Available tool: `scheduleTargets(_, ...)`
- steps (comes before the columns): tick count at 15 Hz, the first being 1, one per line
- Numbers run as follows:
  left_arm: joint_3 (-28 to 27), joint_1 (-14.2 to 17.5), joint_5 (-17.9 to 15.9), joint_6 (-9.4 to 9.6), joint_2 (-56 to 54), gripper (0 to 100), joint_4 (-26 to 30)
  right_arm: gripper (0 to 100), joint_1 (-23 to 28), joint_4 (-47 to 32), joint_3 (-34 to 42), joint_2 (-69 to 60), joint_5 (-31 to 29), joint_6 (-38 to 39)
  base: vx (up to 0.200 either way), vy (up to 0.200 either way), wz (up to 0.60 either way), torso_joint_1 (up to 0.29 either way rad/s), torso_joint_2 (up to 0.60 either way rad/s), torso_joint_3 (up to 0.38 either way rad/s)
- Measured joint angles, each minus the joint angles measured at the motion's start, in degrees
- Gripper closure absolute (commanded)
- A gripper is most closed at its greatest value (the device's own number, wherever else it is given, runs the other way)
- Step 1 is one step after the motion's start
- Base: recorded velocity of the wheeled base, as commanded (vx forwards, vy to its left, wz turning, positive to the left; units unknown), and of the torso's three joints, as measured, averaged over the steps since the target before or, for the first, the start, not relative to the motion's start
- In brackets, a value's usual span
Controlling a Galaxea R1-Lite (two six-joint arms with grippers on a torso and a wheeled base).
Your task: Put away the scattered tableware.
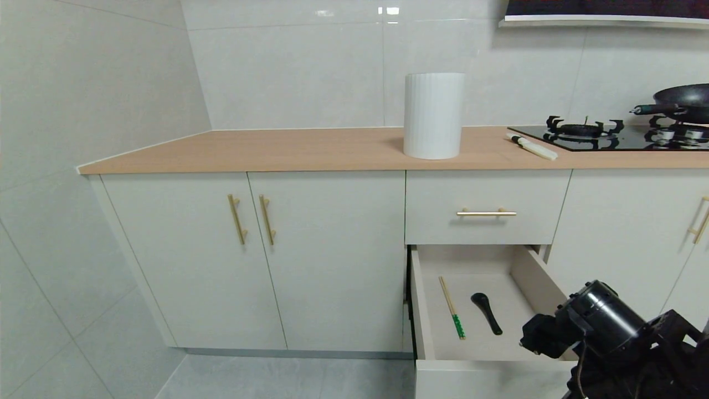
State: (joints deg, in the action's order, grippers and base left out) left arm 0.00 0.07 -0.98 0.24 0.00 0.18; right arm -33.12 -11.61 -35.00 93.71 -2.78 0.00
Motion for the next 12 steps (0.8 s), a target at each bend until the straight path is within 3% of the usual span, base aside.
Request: scheduleTargets(12, 0.0, 0.0, 0.0, 0.02, 0.0, 0, 0.0, 0, 7.0, -0.1, -9.9, 12.6, -4.0, 12.2, 0.0, 0.0, 0.0, 0.0, 0.0, 0.0)
